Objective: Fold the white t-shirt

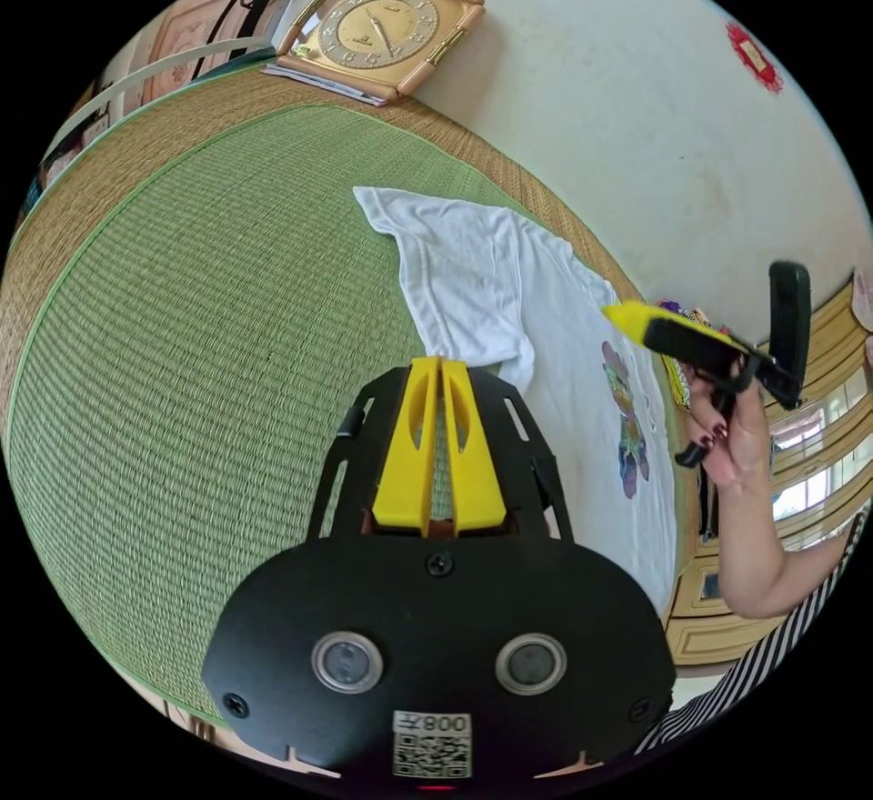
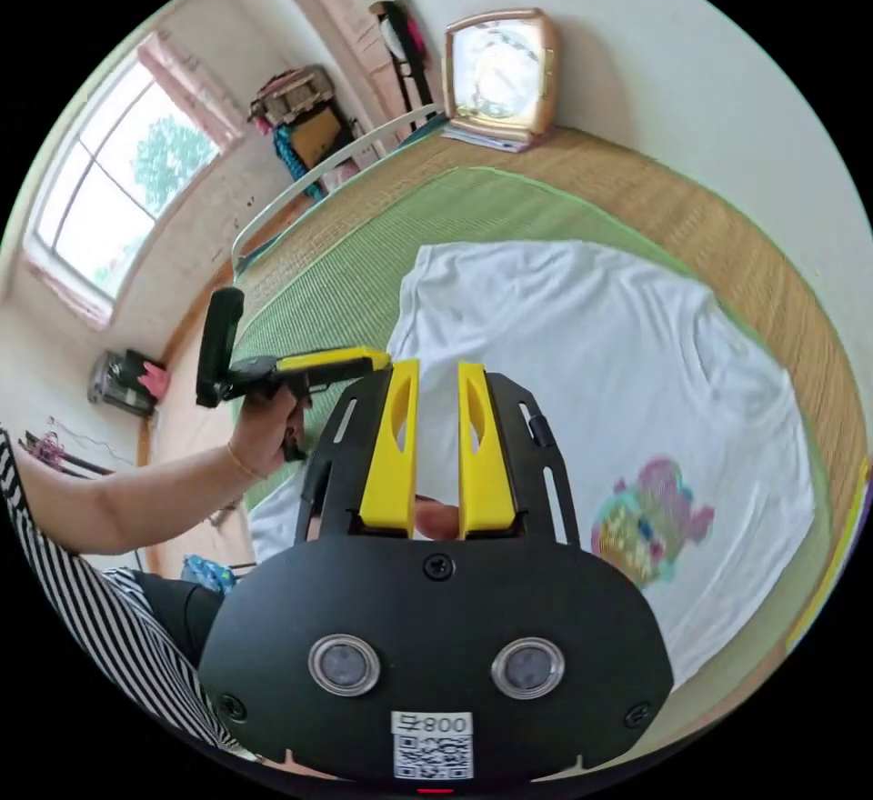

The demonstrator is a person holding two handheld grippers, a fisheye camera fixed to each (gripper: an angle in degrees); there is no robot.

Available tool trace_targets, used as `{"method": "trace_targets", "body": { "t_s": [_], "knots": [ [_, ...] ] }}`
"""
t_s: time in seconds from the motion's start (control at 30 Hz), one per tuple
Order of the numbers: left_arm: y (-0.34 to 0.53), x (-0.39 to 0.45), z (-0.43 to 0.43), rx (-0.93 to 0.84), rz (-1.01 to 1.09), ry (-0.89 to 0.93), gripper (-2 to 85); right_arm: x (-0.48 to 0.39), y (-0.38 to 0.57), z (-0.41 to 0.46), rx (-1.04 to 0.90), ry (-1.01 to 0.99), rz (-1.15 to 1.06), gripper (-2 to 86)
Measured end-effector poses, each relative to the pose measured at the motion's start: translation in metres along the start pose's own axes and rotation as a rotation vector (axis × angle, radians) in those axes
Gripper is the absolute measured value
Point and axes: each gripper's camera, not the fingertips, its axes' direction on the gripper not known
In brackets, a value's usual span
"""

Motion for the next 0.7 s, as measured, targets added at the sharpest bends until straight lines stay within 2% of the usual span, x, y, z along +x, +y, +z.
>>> {"method": "trace_targets", "body": {
  "t_s": [0.2, 0.4, 0.57, 0.7],
  "knots": [
    [0.01, -0.011, -0.006, 0.004, 0.007, -0.007, 0.1, -0.05, -0.096, 0.096, -0.085, 0.119, -0.14, 8.9],
    [0.017, -0.015, -0.01, 0.005, 0.017, -0.025, 0.1, -0.07, -0.135, 0.18, -0.225, 0.232, -0.204, 8.2],
    [0.022, -0.011, -0.012, 0.004, 0.035, -0.065, 0.2, -0.065, -0.142, 0.194, -0.169, 0.281, -0.201, 4.0],
    [0.026, -0.008, -0.014, 0.001, 0.039, -0.079, 0.2, -0.046, -0.151, 0.2, -0.169, 0.205, -0.171, 1.1]
  ]
}}
